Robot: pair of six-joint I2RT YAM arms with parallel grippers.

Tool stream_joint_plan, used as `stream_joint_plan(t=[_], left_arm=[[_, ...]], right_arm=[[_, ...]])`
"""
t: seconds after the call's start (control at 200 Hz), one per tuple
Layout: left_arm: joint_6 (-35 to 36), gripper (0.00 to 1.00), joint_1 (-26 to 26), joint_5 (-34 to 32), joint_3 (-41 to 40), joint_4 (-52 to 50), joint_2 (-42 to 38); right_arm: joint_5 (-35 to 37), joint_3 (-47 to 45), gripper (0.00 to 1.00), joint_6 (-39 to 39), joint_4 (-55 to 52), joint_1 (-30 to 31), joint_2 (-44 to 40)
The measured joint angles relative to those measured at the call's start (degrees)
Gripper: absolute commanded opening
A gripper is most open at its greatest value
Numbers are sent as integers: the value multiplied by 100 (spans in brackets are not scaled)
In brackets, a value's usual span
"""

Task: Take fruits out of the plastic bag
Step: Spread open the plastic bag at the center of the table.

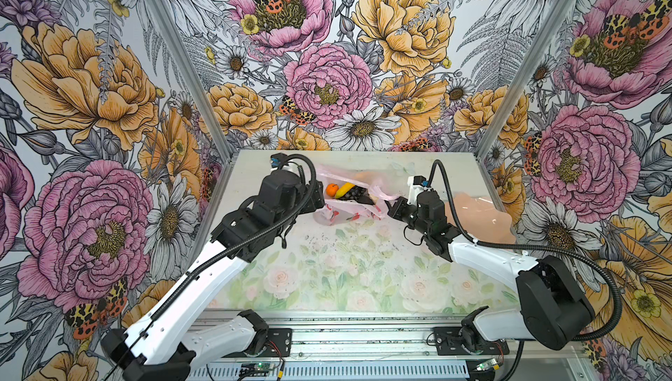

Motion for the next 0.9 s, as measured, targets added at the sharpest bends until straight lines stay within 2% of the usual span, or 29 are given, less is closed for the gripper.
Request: stream_joint_plan(t=[0.22, 0.385, 0.425, 0.611, 0.736, 0.811, 0.901], left_arm=[[415, 88, 221, -87, 852, -234, 2463], [605, 87, 367, -245, 1202, -671, 3517], [625, 82, 389, -280, 1244, -730, 3630], [726, 42, 525, -310, 1270, -833, 3755], [772, 10, 767, 42, 848, -260, 3554], [697, 0, 1012, 455, 109, 352, 3123], [505, 0, 1438, 1054, -986, 1239, 2371]], right_arm=[[68, 0, 0, -57, -13, 33, -188], [101, 0, 0, -107, -31, 35, -251], [109, 0, 0, -114, -46, 35, -251], [28, 2, 0, -101, -120, -131, -247], [-251, 39, 0, -4, -103, -595, -173], [-494, 79, 0, 98, 28, -946, -39], [-870, 94, 0, 313, 332, -1381, 245]])
